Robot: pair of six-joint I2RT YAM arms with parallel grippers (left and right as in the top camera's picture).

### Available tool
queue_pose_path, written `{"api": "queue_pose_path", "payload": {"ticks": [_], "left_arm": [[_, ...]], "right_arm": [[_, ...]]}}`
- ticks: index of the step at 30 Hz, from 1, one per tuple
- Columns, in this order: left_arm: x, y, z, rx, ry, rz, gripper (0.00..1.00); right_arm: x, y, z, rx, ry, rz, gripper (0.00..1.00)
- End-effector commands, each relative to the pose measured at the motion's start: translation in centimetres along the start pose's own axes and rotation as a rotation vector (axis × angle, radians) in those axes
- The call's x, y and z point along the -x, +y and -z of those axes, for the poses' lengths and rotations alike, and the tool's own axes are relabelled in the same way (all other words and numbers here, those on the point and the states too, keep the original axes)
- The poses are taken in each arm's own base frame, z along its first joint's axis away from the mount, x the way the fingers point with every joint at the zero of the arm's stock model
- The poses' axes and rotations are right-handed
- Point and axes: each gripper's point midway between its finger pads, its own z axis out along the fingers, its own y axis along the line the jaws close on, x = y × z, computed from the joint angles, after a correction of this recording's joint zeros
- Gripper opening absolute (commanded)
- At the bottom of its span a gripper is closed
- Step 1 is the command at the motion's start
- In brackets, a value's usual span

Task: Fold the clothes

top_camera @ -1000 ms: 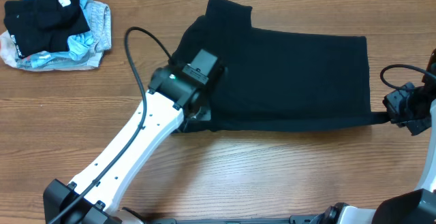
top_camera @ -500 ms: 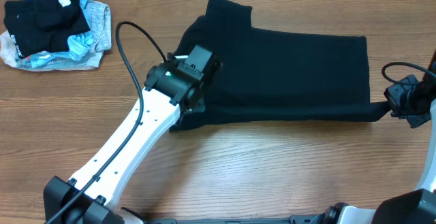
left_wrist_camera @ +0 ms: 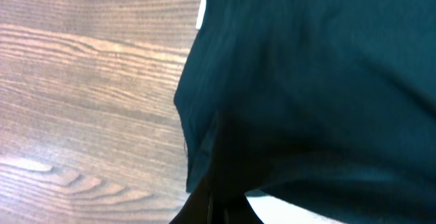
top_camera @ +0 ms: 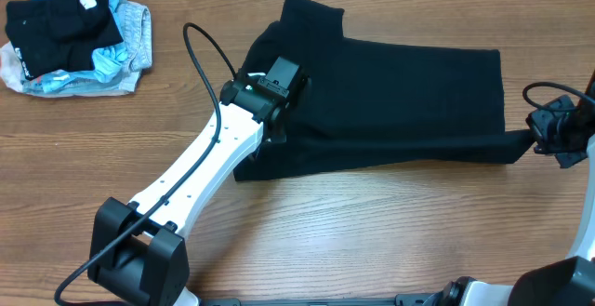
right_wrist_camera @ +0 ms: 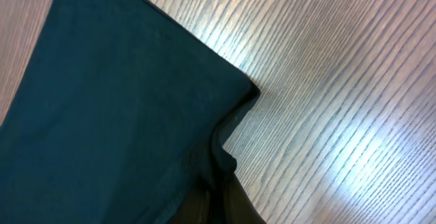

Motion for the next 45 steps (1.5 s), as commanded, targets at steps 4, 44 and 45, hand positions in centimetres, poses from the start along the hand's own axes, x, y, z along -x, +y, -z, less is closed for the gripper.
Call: {"api": "queue_pose_path", "payload": {"ticks": [4, 44, 45], "left_arm": [[0.9, 2.2, -0.7, 0.061, -0.013, 0.056, 0.04], [-2.1, 5.2, 0.2, 0.072, 0.157, 0.082, 0.04], [-2.1, 5.2, 0.4, 0.068, 0.152, 0.083, 0.04]], "right_arm": [[-1.1, -1.2, -2.0, -0.077, 0.090, -0.022, 0.04], [-3.3, -1.6, -3.0, -0.215, 0.165, 0.084, 0.04], [-3.1, -1.7, -3.0, -0.223, 0.155, 0.085, 0.04]]}}
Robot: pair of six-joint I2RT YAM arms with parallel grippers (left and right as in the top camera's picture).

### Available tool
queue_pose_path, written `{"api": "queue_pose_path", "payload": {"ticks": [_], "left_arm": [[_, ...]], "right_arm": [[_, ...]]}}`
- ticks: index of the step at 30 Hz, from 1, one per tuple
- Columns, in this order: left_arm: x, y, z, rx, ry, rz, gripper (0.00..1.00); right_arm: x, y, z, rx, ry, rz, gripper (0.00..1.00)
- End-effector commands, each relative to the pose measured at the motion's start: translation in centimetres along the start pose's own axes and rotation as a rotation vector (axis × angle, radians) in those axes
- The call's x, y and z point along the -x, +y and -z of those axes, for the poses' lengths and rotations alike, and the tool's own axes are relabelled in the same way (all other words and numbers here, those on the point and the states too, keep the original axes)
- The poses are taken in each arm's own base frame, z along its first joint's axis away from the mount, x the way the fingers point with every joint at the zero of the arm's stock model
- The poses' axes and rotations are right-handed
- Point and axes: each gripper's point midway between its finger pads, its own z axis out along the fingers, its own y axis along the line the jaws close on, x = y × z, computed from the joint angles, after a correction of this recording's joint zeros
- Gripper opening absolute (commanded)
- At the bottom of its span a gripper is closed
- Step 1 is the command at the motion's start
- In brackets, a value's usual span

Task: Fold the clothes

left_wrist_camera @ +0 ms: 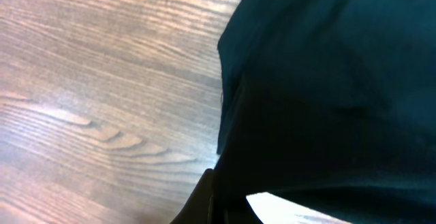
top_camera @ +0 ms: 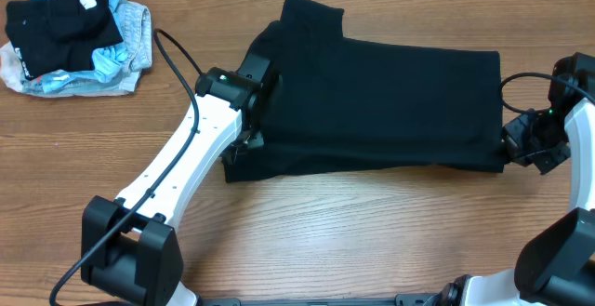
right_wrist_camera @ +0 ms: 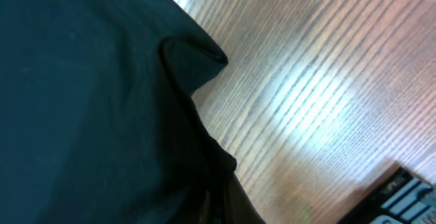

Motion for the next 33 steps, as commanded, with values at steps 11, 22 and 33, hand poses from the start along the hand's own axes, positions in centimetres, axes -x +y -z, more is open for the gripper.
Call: {"api": "queue_pose_path", "payload": {"ticks": [11, 22, 33], "left_arm": [[-0.6, -2.8, 2.0, -0.144, -0.033, 0.004, 0.04], [1.1, -4.6, -1.0, -0.104, -0.056, 0.008, 0.04], [3.4, -3.8, -2.7, -0.040, -0.117, 0.048, 0.04]], "right_arm": [[2.6, -0.3, 1.4, -0.011, -0.143, -0.081, 0.04], [3.9, 0.7, 1.0, 0.031, -0.190, -0.091, 0.04], [3.9, 1.2, -0.4, 0.050, -0.191, -0.091, 0.04]]}}
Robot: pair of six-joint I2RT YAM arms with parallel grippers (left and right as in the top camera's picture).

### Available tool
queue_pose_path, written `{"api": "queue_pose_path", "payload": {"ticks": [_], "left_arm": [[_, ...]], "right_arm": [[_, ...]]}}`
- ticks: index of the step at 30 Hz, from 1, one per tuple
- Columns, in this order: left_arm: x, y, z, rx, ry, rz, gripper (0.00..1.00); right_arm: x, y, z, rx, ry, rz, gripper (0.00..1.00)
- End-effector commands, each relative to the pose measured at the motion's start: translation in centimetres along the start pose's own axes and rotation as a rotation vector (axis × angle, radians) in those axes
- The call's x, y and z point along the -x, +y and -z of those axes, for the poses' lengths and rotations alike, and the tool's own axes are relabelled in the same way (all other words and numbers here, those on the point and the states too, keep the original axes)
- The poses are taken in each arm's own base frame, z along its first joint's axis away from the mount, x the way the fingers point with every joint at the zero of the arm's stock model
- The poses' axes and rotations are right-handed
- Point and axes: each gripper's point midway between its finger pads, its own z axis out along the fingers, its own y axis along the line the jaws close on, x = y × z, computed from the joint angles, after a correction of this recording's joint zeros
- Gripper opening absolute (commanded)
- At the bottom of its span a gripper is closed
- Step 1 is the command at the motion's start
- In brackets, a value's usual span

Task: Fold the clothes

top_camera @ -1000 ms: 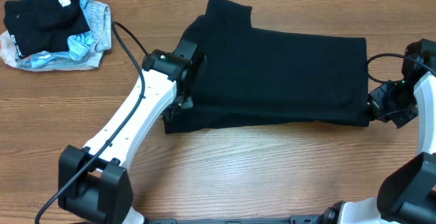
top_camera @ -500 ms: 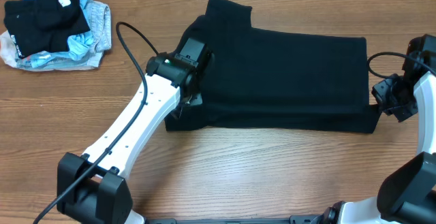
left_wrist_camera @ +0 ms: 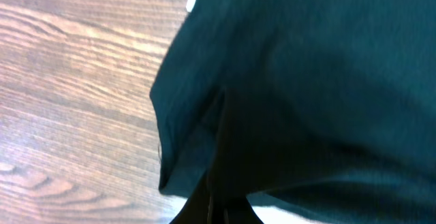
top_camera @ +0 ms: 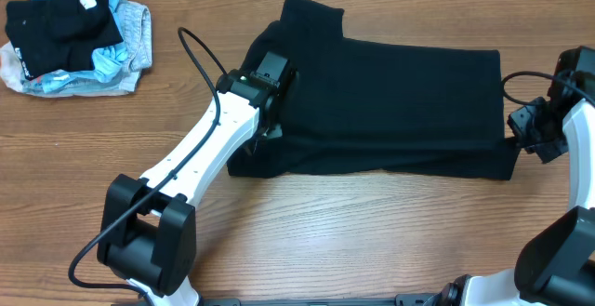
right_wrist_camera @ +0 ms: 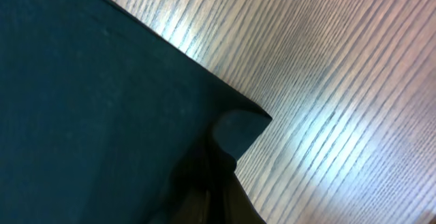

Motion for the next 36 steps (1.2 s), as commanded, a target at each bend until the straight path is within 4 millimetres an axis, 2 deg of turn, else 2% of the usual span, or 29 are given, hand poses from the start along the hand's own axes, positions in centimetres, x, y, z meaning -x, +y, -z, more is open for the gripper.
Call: {"api": "queue_pose_path", "payload": {"ticks": [1, 8, 19, 21, 22, 23, 24, 26, 27, 33, 34, 36], "left_arm": [[1.3, 1.8, -0.7, 0.066, -0.040, 0.042, 0.04], [2.3, 3.2, -1.2, 0.073, -0.044, 0.091, 0.04], [5.8, 0.8, -0.9, -0.032, -0.177, 0.144, 0.06], [6.0, 0.7, -0.9, -0.037, -0.184, 0.146, 0.15], [6.0, 0.7, -0.9, -0.038, -0.185, 0.147, 0.27], [6.0, 0.7, -0.9, -0.037, -0.185, 0.147, 0.34], [6.0, 0.8, -0.9, -0.034, -0.187, 0.147, 0.49], [6.1, 0.9, -0.9, -0.029, -0.190, 0.133, 0.82], [6.1, 0.9, -0.9, -0.027, -0.190, 0.118, 0.85], [6.0, 1.0, 0.1, -0.027, -0.181, 0.036, 0.83], [5.8, 0.9, 0.2, -0.037, -0.172, 0.033, 0.80], [5.0, 0.1, 0.1, -0.083, -0.130, -0.005, 0.59]], "right_arm": [[-0.1, 0.0, -0.3, 0.015, -0.013, -0.008, 0.04], [-0.7, 0.7, -2.6, 0.050, -0.011, -0.007, 0.04], [0.8, 2.0, -2.9, 0.107, -0.081, -0.016, 0.04], [1.3, 2.3, -2.9, 0.120, -0.102, -0.019, 0.14], [1.5, 2.5, -2.8, 0.128, -0.110, -0.020, 0.24], [1.7, 2.6, -2.8, 0.134, -0.117, -0.021, 0.43], [1.8, 2.8, -2.7, 0.140, -0.123, -0.021, 0.69], [2.1, 3.0, -2.7, 0.147, -0.134, -0.012, 0.95], [2.2, 3.0, -2.6, 0.150, -0.139, 0.001, 1.00], [1.7, 4.6, -1.1, 0.229, -0.098, 0.149, 1.00], [1.5, 4.8, -0.9, 0.243, -0.085, 0.161, 1.00], [0.8, 5.3, -0.8, 0.276, -0.051, 0.190, 1.00]]}}
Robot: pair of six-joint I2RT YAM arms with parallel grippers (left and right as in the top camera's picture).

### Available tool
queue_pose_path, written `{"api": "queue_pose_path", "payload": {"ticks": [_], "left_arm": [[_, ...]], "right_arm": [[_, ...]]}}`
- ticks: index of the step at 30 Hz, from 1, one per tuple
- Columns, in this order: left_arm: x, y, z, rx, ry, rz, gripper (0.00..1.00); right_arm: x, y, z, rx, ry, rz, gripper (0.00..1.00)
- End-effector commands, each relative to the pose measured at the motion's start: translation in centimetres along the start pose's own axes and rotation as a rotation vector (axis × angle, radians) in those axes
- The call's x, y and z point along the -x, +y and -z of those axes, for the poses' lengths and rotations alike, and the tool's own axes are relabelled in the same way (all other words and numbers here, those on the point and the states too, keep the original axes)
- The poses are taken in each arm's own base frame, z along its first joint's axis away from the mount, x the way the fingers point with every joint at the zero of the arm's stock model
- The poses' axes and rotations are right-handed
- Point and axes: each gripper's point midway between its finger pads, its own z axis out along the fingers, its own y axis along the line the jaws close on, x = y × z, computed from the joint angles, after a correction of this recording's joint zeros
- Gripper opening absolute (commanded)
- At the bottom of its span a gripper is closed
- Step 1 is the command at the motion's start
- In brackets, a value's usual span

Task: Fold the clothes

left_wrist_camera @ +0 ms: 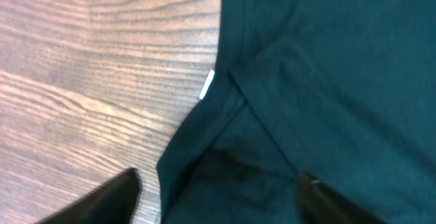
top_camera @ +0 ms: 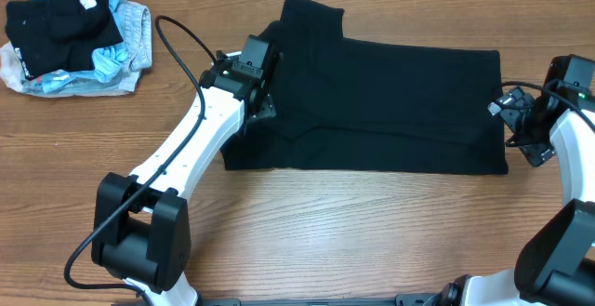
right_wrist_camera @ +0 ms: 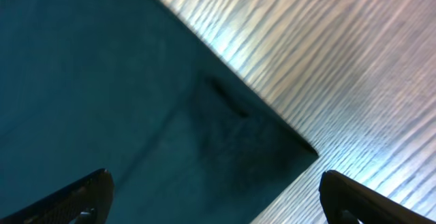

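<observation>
A black shirt [top_camera: 381, 101] lies flat across the middle of the table, folded lengthwise, its front edge straight. My left gripper [top_camera: 260, 87] hovers over its left end near the collar, open, with nothing between its fingers [left_wrist_camera: 102, 200]. The left wrist view shows the shirt [left_wrist_camera: 320, 81] with a small white tag at its edge. At the shirt's right end my right gripper [top_camera: 513, 125] is open just above the cloth. The right wrist view has the shirt's corner [right_wrist_camera: 272, 132] lying on the wood between the spread fingertips [right_wrist_camera: 75, 200].
A pile of other clothes [top_camera: 70, 32], black and light blue, lies at the table's far left corner. Bare wooden table [top_camera: 353, 232] runs along the front. A black cable loops from the left arm [top_camera: 177, 171] over the table.
Both grippers have opened and let go of the shirt. The lower flap now lies flat with a straight front edge. The left gripper has moved up toward the collar.
Both grippers were shut on the shirt's front edge, the right one holding it stretched out past the right end. They then held it closer in over the shirt's body. By now the edge is laid down, the fold is flat, and both grippers are open.
</observation>
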Motion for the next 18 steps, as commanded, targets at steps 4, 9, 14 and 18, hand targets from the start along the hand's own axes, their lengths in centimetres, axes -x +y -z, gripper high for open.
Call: {"api": "queue_pose_path", "payload": {"ticks": [4, 9, 14, 18], "left_arm": [[-3.4, -2.0, -0.2, -0.147, 0.160, -0.095, 0.16], [-6.4, -1.3, -2.7, -0.121, 0.252, -0.106, 0.04], [-6.9, -2.5, -3.8, -0.212, 0.286, -0.217, 0.04], [-7.8, -2.8, -5.3, -0.242, 0.346, -0.196, 0.04]], "right_arm": [[-0.5, 1.8, 0.6, 0.094, 0.024, 0.076, 0.91], [-1.8, 1.1, -1.5, 0.075, 0.049, 0.054, 0.58], [-2.2, 0.9, -2.5, 0.065, 0.073, 0.054, 0.36], [-2.8, 0.6, -3.7, 0.048, 0.108, 0.051, 0.18]]}}
